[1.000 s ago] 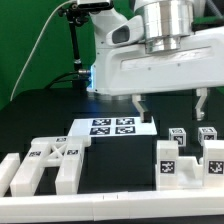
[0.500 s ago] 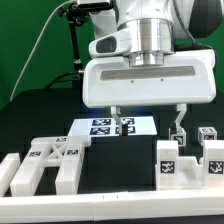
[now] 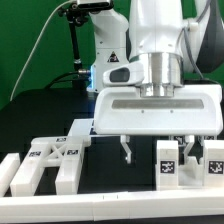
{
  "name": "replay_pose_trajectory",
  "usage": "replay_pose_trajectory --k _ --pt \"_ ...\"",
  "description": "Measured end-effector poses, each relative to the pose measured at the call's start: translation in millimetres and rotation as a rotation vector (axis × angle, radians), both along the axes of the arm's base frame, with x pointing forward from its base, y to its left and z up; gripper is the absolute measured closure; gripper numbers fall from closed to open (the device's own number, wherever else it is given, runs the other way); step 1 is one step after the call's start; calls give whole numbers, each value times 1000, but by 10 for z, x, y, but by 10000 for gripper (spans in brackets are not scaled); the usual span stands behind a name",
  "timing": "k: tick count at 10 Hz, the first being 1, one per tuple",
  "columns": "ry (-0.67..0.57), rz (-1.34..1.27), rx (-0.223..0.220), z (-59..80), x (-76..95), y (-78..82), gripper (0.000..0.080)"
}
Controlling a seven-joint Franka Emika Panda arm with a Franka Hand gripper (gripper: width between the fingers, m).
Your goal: Assemble chair
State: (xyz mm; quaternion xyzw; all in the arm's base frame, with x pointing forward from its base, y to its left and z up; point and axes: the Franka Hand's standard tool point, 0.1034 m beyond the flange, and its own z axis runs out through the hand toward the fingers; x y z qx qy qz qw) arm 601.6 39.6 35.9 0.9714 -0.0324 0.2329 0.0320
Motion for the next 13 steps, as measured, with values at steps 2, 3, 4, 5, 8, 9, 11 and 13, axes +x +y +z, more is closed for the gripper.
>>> replay_pose_trajectory --k 2,3,4,5,8,9,11,13 --pt "5 7 -10 -169 -6 19 150" --pt "10 10 -10 -199 -24 44 150" --pt "9 10 -8 -186 -15 51 150" --pt "9 10 -9 -189 -17 47 150" --pt "9 10 -9 -190 -17 45 395" --pt "10 10 -9 -192 -18 44 583" --pt "8 5 -13 -188 -13 3 752" --pt "6 5 -13 -181 -7 3 765"
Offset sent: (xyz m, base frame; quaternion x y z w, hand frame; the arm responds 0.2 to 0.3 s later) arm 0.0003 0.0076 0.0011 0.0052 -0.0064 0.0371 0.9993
